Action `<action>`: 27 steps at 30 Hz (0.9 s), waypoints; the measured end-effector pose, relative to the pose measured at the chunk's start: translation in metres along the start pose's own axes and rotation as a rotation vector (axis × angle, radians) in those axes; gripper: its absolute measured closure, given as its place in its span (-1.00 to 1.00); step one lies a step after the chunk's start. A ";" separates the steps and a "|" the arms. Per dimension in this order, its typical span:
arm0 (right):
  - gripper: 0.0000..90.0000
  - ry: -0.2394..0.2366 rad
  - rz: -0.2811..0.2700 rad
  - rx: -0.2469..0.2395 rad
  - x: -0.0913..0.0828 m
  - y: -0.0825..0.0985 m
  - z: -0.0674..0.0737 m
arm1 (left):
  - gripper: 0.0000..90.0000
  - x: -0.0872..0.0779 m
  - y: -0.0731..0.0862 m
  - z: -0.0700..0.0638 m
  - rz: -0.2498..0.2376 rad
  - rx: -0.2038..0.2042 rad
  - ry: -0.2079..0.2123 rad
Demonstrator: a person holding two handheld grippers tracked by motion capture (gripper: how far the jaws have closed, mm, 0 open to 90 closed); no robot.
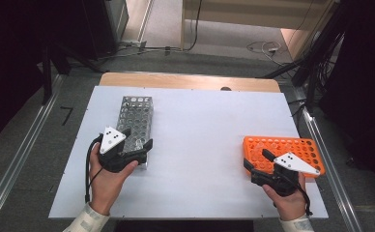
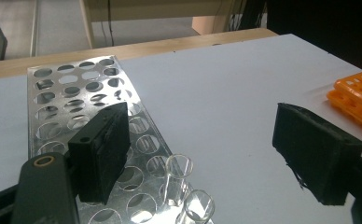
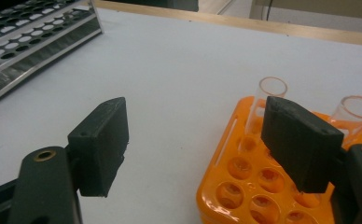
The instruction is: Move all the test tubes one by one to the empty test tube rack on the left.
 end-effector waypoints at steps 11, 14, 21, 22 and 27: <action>-0.49 0.047 0.023 0.021 0.009 0.006 -0.015 | -0.58 0.001 0.000 -0.002 0.004 -0.006 0.017; -0.46 0.062 0.029 0.010 0.013 0.006 -0.017 | -0.58 0.001 0.000 -0.003 0.000 -0.001 0.015; -0.31 0.080 0.029 0.016 0.020 0.007 -0.025 | -0.58 0.000 0.000 -0.005 -0.005 0.004 0.012; -0.29 0.081 0.031 0.016 0.021 0.007 -0.026 | -0.58 0.000 0.000 -0.005 -0.005 0.004 0.013; -0.16 0.087 0.040 0.012 0.026 0.008 -0.028 | -0.59 0.001 0.000 -0.006 -0.005 0.004 0.017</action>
Point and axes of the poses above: each handheld gripper's, and its own axes: x roughly forward along the jaws, y roughly out of its underside, z roughly to its left, the point moved 2 cm from there along x, roughly forward along the jaws, and after that the axes turned 9 degrees about -y, right-handed, at the moved point
